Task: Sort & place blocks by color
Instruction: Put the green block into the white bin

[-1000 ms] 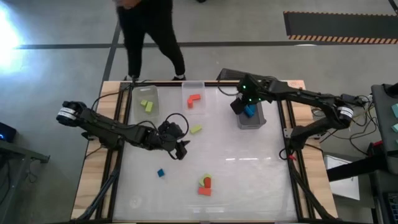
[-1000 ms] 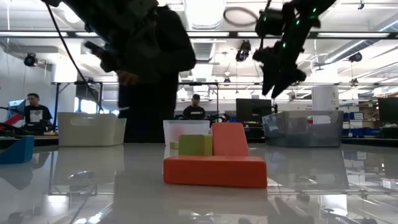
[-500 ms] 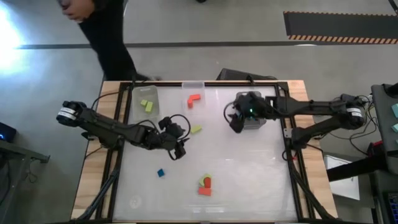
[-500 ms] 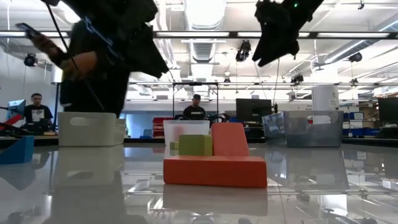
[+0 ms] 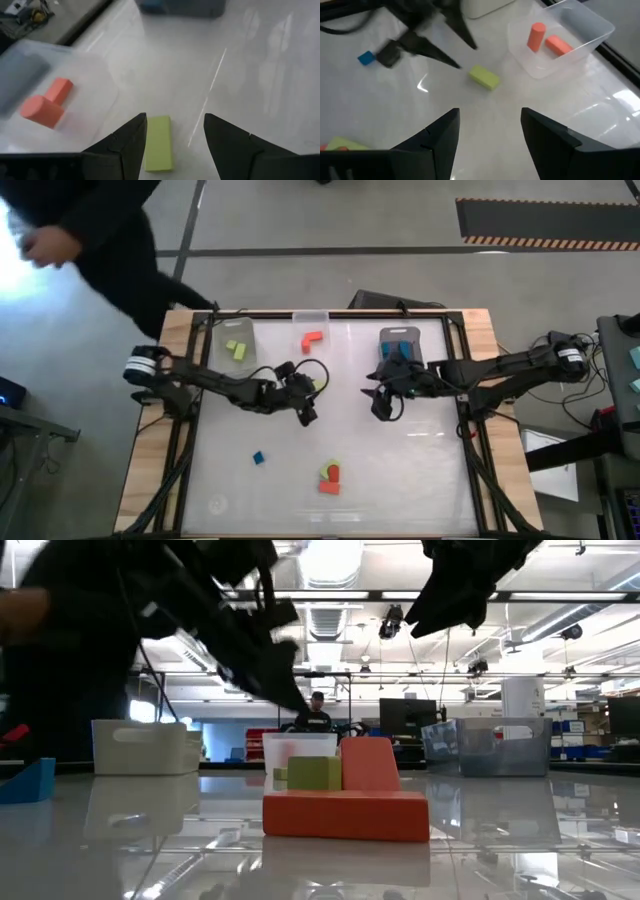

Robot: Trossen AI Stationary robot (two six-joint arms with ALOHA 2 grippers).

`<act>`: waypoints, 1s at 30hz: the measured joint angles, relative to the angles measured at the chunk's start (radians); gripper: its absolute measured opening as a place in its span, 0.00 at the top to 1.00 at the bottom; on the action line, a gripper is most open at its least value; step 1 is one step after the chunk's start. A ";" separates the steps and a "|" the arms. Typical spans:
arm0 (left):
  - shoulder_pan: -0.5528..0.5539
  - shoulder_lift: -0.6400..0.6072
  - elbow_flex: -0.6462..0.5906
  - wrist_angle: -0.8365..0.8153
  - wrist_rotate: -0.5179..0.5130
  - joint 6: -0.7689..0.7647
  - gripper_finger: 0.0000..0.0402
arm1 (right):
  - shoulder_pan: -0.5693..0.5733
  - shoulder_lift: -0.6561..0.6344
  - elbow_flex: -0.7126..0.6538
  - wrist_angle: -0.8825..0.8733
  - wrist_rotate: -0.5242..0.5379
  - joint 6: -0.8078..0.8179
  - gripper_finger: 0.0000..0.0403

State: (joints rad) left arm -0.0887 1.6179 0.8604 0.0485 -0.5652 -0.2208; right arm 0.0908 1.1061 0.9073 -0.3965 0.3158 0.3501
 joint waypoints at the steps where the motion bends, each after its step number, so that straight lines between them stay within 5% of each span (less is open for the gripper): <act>1: 0.014 0.019 0.000 0.006 0.010 0.004 0.55 | 0.006 0.001 -0.008 0.012 0.001 0.005 0.50; 12: 0.136 0.151 -0.001 0.054 0.188 0.019 0.55 | 0.027 0.002 -0.104 0.115 0.001 0.059 0.50; 23: 0.156 0.197 -0.002 0.056 0.244 0.017 0.55 | 0.027 0.002 -0.119 0.127 0.001 0.087 0.50; 30: 0.155 0.210 0.000 0.058 0.247 0.014 0.69 | 0.027 0.002 -0.120 0.132 0.001 0.088 0.50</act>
State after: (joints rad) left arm 0.0666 1.8275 0.8600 0.1069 -0.3183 -0.2067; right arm 0.1177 1.1084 0.7876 -0.2649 0.3168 0.4381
